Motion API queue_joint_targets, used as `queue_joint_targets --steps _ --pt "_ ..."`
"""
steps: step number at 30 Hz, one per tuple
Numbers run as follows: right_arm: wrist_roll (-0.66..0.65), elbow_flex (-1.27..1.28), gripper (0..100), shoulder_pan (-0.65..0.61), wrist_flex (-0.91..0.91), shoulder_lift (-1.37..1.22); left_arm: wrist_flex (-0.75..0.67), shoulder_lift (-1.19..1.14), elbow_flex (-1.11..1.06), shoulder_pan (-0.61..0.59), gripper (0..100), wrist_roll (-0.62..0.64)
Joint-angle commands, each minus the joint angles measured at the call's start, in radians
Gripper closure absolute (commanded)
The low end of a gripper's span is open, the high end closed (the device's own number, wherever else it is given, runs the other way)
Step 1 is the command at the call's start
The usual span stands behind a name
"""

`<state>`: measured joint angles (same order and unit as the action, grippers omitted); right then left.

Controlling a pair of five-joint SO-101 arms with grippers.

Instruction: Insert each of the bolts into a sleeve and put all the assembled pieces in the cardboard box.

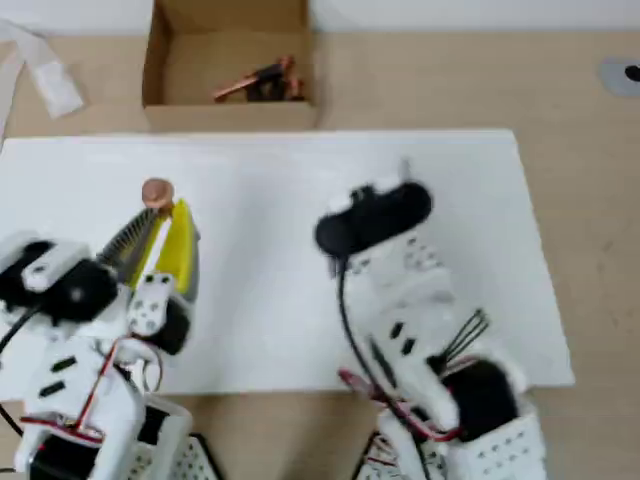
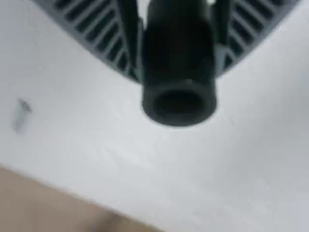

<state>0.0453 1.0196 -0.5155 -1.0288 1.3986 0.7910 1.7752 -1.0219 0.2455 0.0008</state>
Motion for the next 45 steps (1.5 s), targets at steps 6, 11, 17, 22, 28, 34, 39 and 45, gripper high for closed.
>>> queue_joint_targets --steps 6,11,17,22,28,34,39,45 --pt "0.009 0.348 98.9 -0.182 0.428 0.189 -0.127 -0.09 0.074 0.176 99 -0.006" --pt "0.009 0.407 98.9 -0.189 0.582 0.189 -0.127 -0.124 0.072 0.247 99 -0.002" --pt "0.009 0.404 98.9 -0.189 0.588 0.197 -0.178 -0.134 0.064 0.275 99 0.0" --pt "0.061 0.403 98.9 -0.189 0.589 0.197 -0.213 -0.134 0.026 0.276 99 0.0" --pt "0.087 0.403 98.9 -0.189 0.589 0.197 -0.219 -0.134 -0.029 0.278 99 0.002" --pt "0.1 0.403 98.9 -0.186 0.589 0.197 -0.219 -0.134 -0.041 0.278 99 0.075" --pt "0.1 0.403 98.9 -0.189 0.589 0.197 -0.235 -0.134 -0.037 0.278 99 0.075" --pt "0.1 0.401 98.9 -0.189 0.589 0.197 -0.295 -0.165 -0.043 0.276 99 0.069"
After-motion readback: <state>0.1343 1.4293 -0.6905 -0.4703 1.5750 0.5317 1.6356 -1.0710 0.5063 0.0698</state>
